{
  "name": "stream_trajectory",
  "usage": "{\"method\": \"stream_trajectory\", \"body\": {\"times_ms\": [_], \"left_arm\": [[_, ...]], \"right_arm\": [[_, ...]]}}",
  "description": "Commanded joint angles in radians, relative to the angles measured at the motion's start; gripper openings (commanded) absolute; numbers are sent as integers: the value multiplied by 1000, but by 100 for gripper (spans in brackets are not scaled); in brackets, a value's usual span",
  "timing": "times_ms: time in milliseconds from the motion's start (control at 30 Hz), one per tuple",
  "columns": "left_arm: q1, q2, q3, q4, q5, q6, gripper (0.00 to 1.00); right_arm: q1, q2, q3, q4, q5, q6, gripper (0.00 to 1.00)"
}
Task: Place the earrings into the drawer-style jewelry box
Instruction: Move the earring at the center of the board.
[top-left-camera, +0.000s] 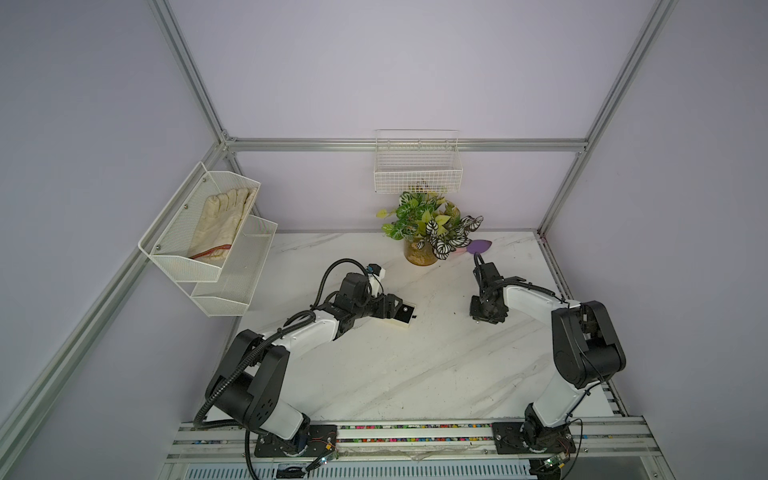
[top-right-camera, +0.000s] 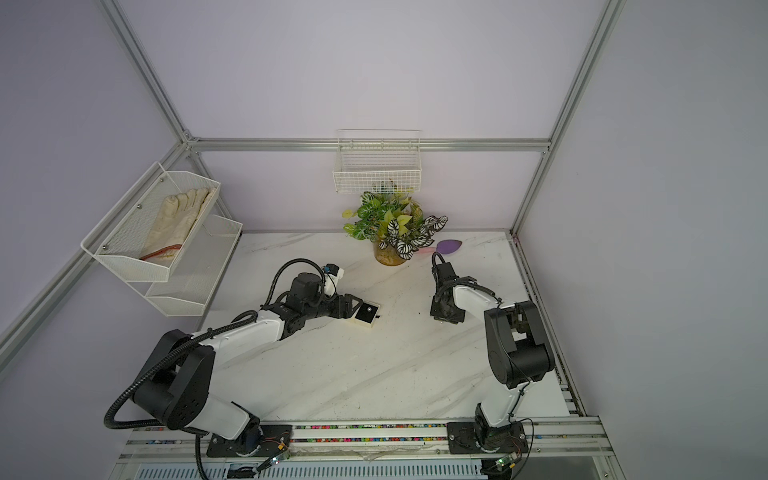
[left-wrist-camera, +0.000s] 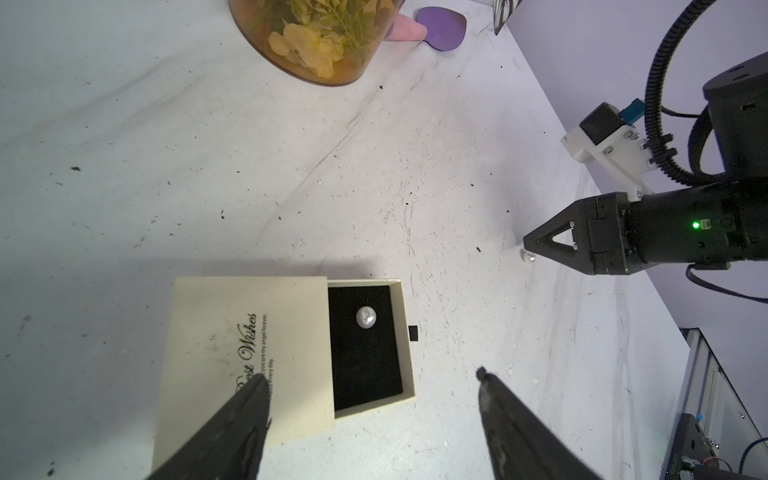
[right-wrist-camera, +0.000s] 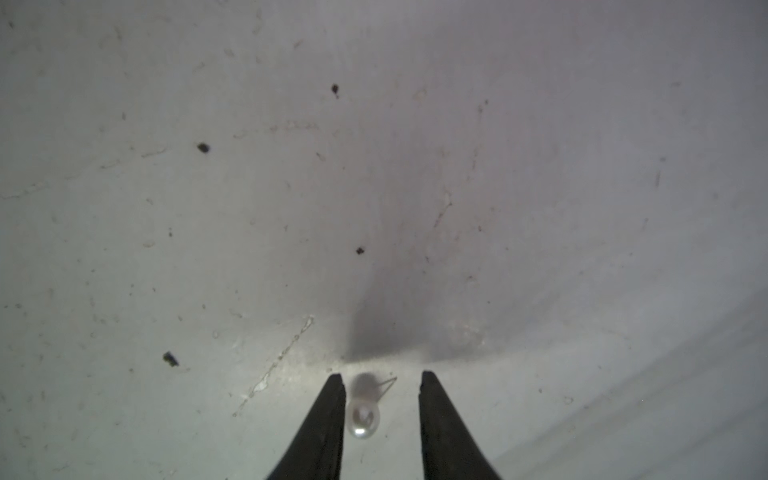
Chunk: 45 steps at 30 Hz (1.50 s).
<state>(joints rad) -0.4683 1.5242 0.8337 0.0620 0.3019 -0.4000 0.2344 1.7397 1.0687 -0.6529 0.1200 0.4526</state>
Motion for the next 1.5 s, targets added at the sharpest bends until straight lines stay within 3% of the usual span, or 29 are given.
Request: {"method": "stream_trajectory", "body": {"times_ms": [0,1467], "left_arm": [[-6,-7,26,32,-6,13,78],[-6,-9,32,28,11,12,78]], "right_arm": [[12,12,13,-13,21,31,34],[20,-44,-79,-17,12,41,22]]}}
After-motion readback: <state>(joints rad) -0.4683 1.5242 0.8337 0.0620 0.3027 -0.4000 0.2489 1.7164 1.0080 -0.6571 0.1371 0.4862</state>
